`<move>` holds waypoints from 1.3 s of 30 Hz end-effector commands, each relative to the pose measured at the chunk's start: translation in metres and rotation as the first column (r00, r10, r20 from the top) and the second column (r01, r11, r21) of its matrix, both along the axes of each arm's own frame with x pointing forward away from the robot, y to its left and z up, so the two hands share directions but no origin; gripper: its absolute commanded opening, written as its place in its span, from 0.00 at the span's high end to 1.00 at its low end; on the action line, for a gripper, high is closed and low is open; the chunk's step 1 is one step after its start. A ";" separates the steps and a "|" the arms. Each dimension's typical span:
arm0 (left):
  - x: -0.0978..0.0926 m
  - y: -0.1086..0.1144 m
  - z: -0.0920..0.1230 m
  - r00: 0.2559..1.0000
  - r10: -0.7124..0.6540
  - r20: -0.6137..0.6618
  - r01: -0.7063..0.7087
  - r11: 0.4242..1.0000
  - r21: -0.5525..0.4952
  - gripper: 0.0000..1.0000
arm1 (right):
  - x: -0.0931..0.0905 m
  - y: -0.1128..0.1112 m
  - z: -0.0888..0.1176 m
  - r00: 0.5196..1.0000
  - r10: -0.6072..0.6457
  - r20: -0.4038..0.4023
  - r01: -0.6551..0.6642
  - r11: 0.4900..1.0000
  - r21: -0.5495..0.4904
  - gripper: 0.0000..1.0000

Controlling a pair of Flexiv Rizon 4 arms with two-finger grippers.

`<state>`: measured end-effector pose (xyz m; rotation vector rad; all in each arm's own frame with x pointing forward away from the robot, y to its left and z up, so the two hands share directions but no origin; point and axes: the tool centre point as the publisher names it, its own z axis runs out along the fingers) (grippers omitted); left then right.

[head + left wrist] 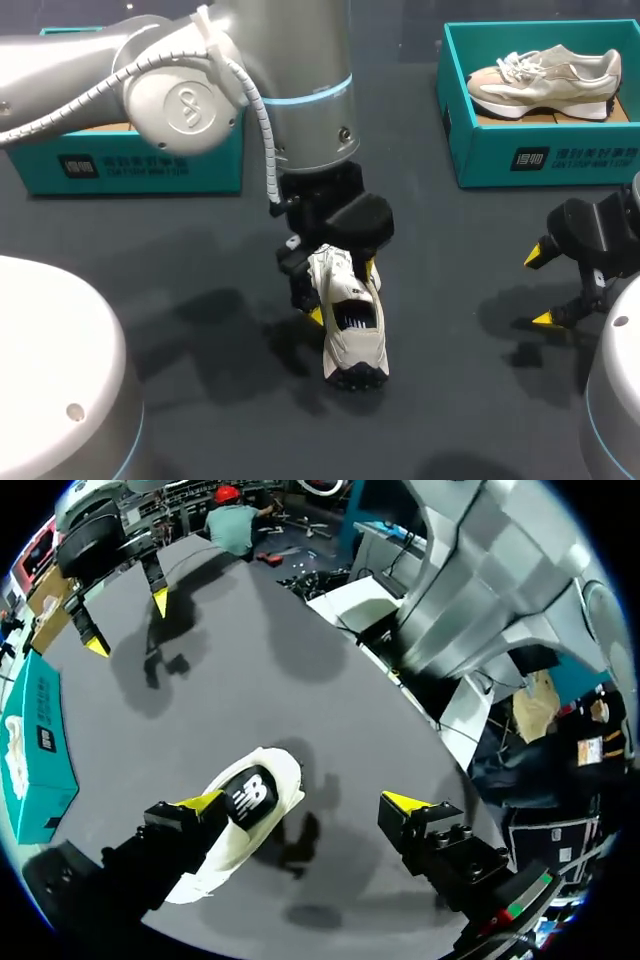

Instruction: Take the shoe out of the shoebox, open the shoe tongue, remove and reinsert the insole, then place the shoe into the shoebox

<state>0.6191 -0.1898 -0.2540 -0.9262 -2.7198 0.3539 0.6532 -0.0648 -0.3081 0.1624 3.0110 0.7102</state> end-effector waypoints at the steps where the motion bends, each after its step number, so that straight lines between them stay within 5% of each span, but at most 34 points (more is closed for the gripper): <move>1: -0.015 -0.010 -0.010 0.966 0.250 0.062 -0.252 0.968 0.023 0.00 | -0.002 0.000 0.000 1.000 -0.002 0.002 0.002 1.000 -0.003 0.00; 5: -0.022 -0.011 -0.009 0.906 0.405 0.126 -0.410 0.912 0.012 0.00 | -0.002 0.000 0.000 1.000 -0.002 0.002 0.002 1.000 -0.003 0.00; 16: -0.022 -0.011 -0.007 0.899 0.410 0.151 -0.418 0.908 0.025 0.00 | -0.002 0.000 0.000 1.000 -0.002 0.002 0.002 1.000 -0.003 0.00; 39: -0.022 -0.033 -0.073 0.793 0.591 0.151 -0.606 0.791 0.085 0.00 | -0.002 0.000 0.000 1.000 -0.002 0.002 0.002 1.000 -0.003 0.00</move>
